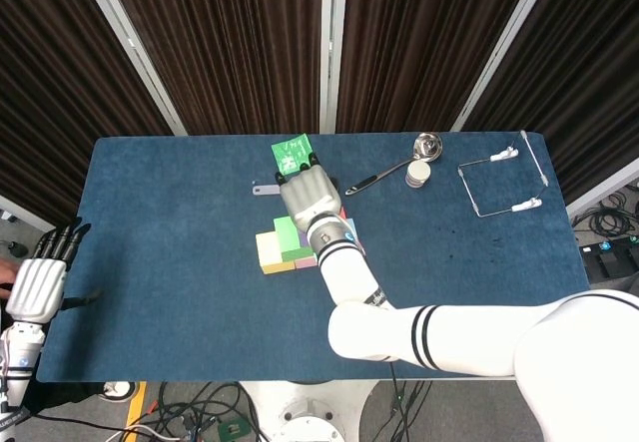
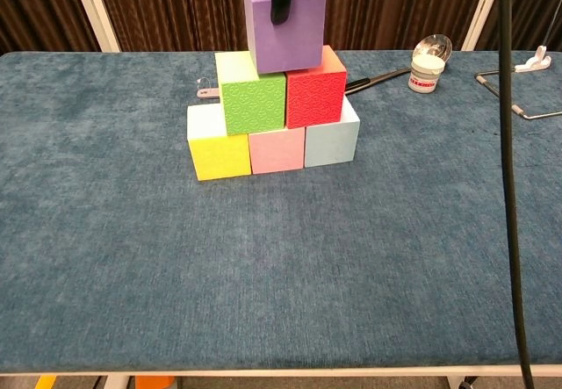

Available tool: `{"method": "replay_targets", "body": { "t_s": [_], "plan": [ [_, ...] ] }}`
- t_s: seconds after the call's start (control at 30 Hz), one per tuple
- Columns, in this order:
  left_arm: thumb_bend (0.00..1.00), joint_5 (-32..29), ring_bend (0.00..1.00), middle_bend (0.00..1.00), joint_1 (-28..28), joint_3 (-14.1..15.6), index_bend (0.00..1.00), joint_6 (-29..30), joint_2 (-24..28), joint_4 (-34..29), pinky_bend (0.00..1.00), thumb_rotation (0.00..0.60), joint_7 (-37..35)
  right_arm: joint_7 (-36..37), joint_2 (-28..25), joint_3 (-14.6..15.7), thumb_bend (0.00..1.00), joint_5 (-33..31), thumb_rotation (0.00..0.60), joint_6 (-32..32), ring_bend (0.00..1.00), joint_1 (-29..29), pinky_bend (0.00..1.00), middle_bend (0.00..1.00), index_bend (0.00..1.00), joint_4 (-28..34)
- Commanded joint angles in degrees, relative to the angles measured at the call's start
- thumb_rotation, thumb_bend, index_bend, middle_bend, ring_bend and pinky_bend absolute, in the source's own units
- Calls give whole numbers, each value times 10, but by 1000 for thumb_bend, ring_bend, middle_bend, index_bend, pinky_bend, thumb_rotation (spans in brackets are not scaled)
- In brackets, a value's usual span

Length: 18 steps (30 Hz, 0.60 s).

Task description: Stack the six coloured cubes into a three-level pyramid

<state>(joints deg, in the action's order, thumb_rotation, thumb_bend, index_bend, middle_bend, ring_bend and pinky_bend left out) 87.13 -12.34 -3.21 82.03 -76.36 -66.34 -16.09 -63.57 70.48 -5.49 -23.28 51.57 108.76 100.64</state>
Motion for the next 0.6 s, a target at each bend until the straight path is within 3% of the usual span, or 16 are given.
{"method": "replay_targets", "body": {
  "t_s": [0.03, 0.6],
  "plan": [
    [32, 0, 0, 8, 0, 0, 61, 0, 1, 0, 100, 600, -1, -12, 5, -6, 117, -9, 600, 5, 126, 0, 0, 682, 0, -4],
    [32, -7, 0, 8, 3, 2, 61, -6, -8, 20, 100, 600, -18, -64, 25, -43, 106, -36, 600, 25, 127, -13, 0, 684, 0, -21]
  ]
}}
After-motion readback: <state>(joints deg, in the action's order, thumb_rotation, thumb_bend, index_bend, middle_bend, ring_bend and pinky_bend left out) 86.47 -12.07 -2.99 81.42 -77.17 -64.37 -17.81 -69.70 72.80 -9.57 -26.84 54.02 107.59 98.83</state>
